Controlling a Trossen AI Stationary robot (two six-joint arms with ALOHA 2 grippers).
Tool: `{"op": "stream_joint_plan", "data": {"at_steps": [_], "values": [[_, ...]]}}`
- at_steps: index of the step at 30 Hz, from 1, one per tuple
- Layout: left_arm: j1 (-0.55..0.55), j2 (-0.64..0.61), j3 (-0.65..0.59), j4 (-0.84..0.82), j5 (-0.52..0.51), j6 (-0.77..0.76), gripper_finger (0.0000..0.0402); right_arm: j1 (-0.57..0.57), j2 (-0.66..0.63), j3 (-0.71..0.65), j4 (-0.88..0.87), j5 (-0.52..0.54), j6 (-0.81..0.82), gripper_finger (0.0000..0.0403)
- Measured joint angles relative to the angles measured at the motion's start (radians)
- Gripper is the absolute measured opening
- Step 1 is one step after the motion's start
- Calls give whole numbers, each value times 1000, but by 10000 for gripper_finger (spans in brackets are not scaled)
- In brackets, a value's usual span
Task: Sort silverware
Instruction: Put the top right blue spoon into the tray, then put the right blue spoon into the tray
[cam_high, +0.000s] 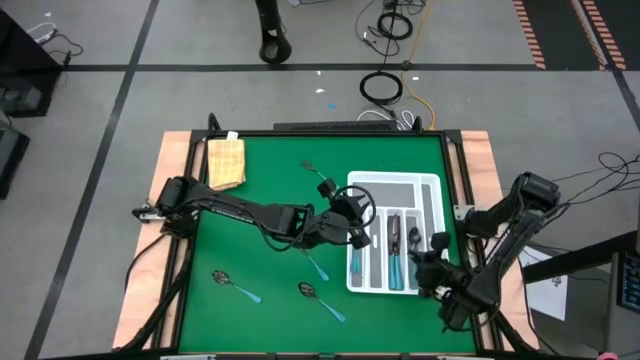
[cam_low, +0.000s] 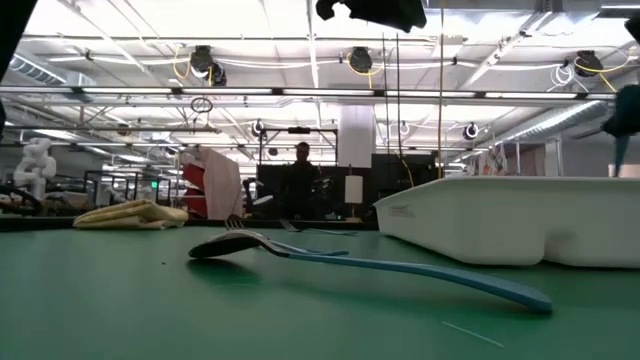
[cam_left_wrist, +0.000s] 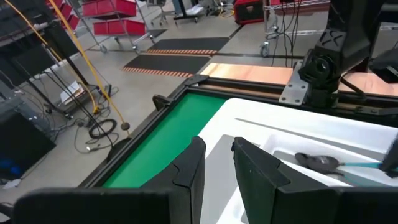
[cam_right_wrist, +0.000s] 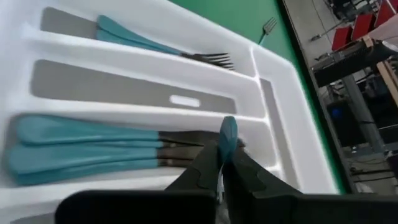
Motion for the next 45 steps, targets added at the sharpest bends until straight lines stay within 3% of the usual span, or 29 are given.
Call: {"op": "stream_joint_plan", "data": {"at_steps": [8,19,27,30,32,37,42,45], "values": [[-1,0,0,0,3,-11,90,66,29,-24,39,-60,95,15],[-1,0,0,-1,10,-50,90,96,31,-99,144,-268,209,92],[-1,0,0,-4,11,-50,90,100,19,-82,214,-311,176,161],[-5,0,0,-73,18,-66,90,99,10,-28,166,-320,158,177],[-5,0,0,-176,80,-117,90,99,2,27,99,-313,159,182],[4,1,0,-458,389,-165,90,99,0,205,-126,-212,163,184],[-59,9,-53,-472,633,-155,90,99,0,330,-289,-129,208,185],[-153,10,-99,-464,569,-136,90,99,0,343,-313,-130,245,185]]}}
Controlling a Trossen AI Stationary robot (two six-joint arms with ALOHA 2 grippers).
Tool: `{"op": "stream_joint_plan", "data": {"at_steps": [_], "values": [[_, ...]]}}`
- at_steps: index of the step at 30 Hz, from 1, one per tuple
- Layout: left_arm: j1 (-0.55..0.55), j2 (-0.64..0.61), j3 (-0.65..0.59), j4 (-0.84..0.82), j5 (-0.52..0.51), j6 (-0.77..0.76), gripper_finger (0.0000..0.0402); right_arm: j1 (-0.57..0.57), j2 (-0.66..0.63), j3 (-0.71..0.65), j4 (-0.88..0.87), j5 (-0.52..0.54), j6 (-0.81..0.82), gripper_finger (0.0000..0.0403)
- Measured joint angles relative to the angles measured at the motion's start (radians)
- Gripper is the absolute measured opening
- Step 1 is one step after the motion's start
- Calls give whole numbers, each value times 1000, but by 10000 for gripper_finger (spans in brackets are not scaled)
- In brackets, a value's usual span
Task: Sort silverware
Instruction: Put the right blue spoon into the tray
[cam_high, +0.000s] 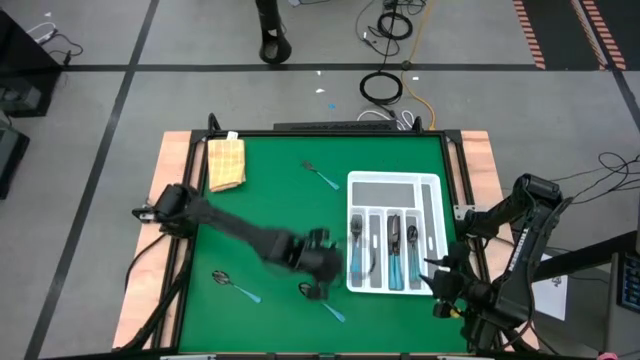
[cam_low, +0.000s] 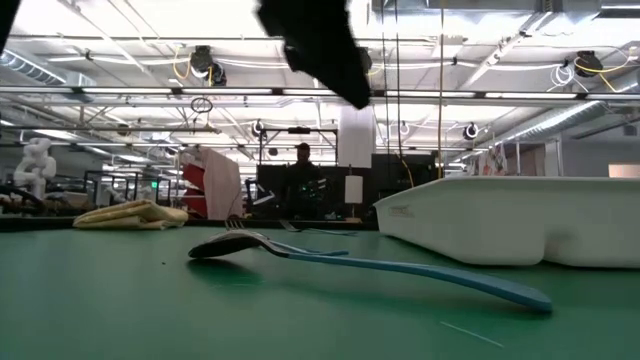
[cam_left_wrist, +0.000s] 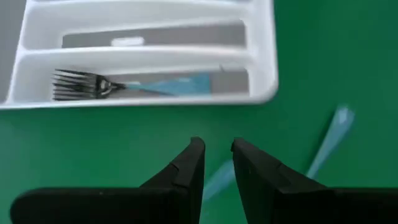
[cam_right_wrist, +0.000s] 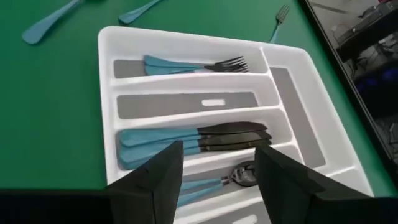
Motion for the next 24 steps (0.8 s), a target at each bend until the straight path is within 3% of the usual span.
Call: {"op": "stream_joint_plan", "data": {"at_steps": [3,5,15,19,24], "values": [[-94,0,-52,30,-126,46,90,1,0,-3,5,1,32,185],[-135,0,-104,78,-144,47,90,1,0,-8,5,1,46,185],[-167,2,-270,315,-144,22,90,1,0,-11,1,1,76,185],[-158,2,-286,322,-63,15,90,0,0,-11,0,0,74,185],[-163,2,-296,320,-50,82,90,0,0,-11,-2,0,71,185]]}}
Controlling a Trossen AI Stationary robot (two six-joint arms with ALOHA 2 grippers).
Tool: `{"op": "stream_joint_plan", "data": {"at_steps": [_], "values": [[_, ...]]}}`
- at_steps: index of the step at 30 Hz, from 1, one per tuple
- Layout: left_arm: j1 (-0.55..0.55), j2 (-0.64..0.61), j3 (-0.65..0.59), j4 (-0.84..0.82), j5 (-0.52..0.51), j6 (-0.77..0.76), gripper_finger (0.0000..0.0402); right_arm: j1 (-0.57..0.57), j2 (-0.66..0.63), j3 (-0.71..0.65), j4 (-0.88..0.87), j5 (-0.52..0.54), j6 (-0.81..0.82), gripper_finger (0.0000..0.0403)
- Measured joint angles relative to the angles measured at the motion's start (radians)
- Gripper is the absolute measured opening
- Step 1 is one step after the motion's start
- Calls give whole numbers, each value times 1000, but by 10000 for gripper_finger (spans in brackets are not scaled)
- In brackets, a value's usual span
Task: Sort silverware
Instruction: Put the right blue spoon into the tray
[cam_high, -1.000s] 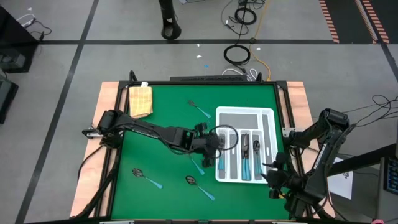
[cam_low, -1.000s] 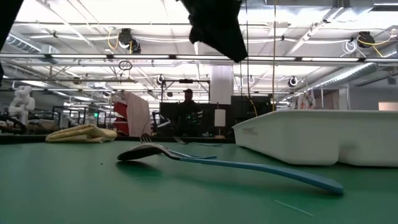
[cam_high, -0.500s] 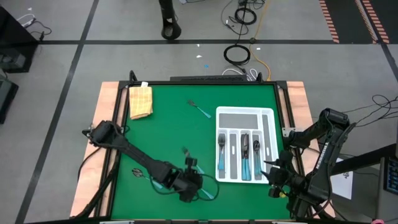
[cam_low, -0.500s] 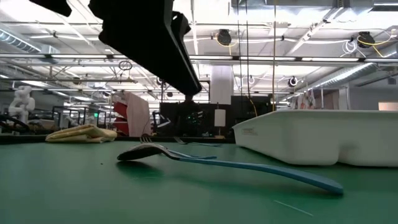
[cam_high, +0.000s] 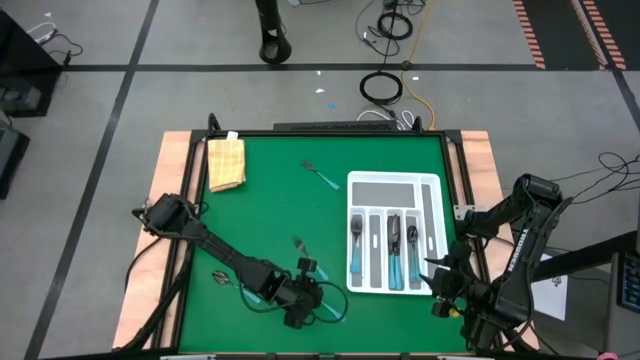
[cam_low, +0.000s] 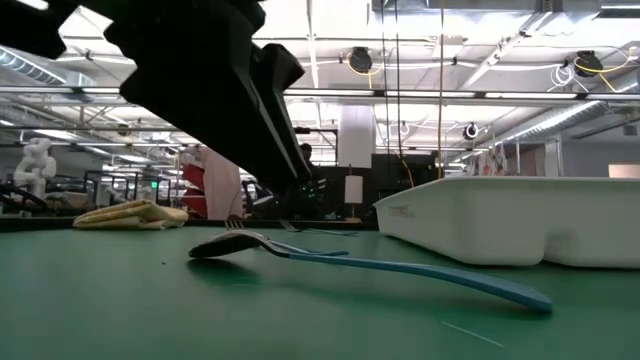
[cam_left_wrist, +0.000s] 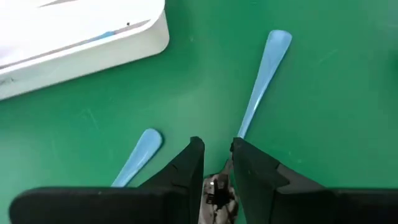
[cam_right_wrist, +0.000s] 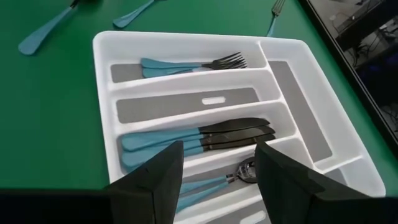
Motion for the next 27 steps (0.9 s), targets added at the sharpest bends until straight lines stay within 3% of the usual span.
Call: {"op": "stream_joint_plan", "data": {"at_steps": [10,17,21,27], "values": [[2,56,0,58,99,66,90,-1,0,-1,-24,-5,4,185],[13,112,2,67,83,110,90,-1,0,-1,-34,-24,6,185],[30,155,7,59,127,109,88,-1,0,-1,-35,-29,6,185],[46,156,7,58,158,44,14,-1,0,-1,-36,-29,19,185]]}}
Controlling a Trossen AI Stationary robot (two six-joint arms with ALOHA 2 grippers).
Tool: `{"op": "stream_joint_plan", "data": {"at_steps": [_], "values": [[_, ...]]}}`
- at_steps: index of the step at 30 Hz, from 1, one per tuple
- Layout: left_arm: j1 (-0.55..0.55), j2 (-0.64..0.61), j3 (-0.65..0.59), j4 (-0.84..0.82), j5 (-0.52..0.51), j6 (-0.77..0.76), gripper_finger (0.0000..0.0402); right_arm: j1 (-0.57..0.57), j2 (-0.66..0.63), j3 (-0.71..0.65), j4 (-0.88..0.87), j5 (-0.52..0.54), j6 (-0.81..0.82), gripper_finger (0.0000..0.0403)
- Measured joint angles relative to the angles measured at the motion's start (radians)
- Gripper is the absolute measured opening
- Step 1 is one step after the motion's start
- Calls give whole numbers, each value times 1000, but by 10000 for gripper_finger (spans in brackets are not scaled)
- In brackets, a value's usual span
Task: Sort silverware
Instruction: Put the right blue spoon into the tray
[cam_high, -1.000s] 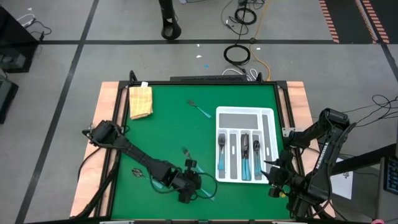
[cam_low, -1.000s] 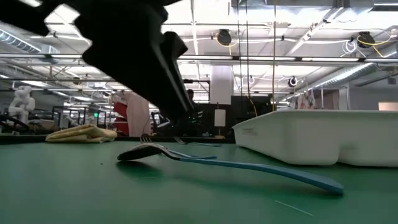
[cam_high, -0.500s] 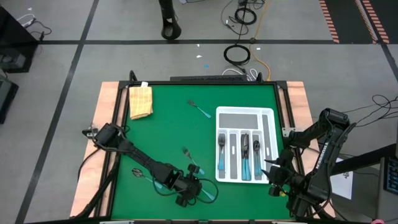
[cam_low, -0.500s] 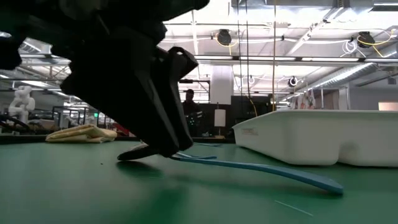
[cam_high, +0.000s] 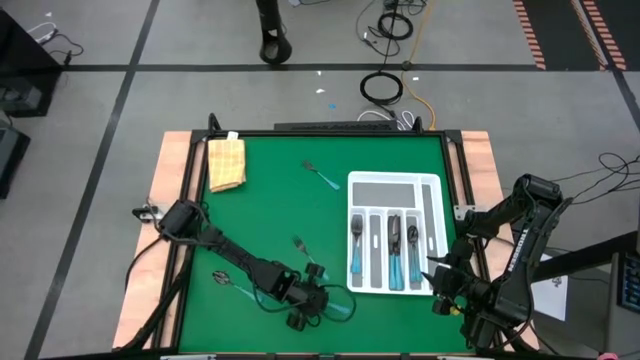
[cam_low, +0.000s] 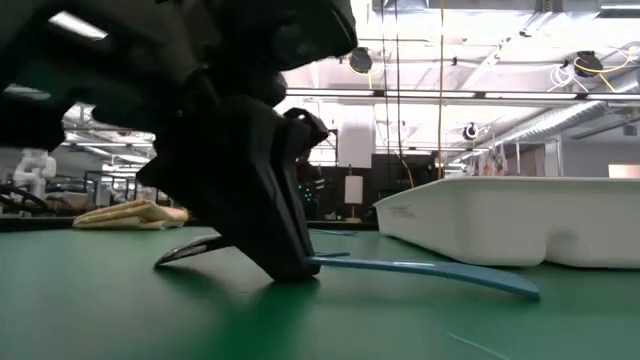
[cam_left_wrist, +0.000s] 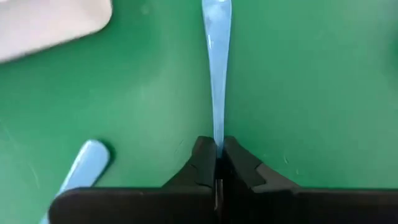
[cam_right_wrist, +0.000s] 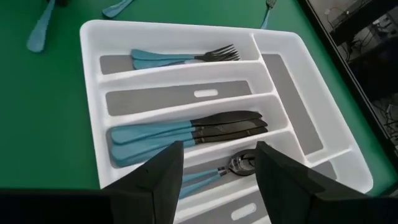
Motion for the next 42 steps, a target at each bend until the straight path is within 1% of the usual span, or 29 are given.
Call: {"op": "stream_joint_plan", "data": {"at_steps": [3,5,7,11,16,19,22,27,29,31,33,35,37,39,40,42], "values": [[11,-26,8,-6,11,-103,10,0,0,0,-11,2,52,185],[18,-48,11,-15,2,-176,10,0,0,0,-17,5,84,185],[20,-71,12,-20,-54,-235,9,0,0,0,-18,15,106,185],[28,-144,15,-7,-108,-320,9,0,0,0,-17,74,169,185],[60,-238,15,-9,-212,-380,8,0,0,0,-14,172,321,185],[77,-310,17,9,-243,-417,8,0,0,0,3,203,385,185],[79,-355,23,10,-242,-414,8,0,0,0,30,207,378,185],[77,-344,18,-20,-153,-414,8,0,0,0,56,206,380,185],[73,-336,19,-14,-174,-437,8,2,0,0,67,200,384,185],[68,-331,19,-13,-220,-431,8,2,0,0,84,197,382,185],[71,-331,18,34,-302,-396,8,2,0,0,105,237,382,185],[82,-334,19,102,-412,-382,8,-3,0,1,102,309,428,185],[92,-334,19,180,-551,-379,8,-23,0,1,99,394,512,185],[97,-333,19,268,-686,-340,8,-48,0,1,100,485,610,185],[97,-333,19,313,-727,-306,8,-62,0,1,108,526,644,185],[97,-330,20,397,-776,-216,8,-100,0,1,150,572,656,185]]}}
